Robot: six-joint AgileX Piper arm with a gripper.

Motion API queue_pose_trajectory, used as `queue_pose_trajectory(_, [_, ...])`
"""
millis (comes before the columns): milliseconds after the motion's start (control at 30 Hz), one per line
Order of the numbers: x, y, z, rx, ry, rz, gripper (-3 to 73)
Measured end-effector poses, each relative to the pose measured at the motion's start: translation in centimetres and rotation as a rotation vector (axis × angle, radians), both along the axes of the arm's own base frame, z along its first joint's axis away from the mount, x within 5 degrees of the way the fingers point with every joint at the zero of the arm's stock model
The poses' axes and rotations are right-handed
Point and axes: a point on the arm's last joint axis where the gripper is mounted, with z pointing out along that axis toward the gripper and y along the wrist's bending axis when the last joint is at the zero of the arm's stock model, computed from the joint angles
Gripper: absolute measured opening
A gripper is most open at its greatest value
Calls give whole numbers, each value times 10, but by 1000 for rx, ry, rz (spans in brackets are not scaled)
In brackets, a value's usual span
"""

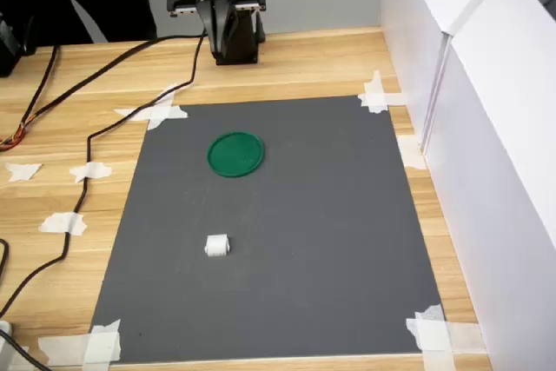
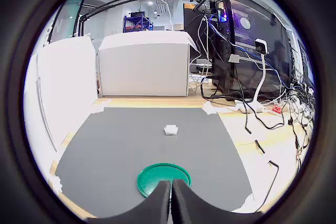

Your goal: Grasp a white terminal and put it on the green lid.

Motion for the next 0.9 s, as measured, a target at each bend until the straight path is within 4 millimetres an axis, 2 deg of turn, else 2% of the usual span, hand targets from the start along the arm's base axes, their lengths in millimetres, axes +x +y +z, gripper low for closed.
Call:
queue_pose_trajectory(733, [4,0,-1,-7,44,-1,-16])
queue_pose_trajectory(900, [12,0,13,-9,92,-1,-16])
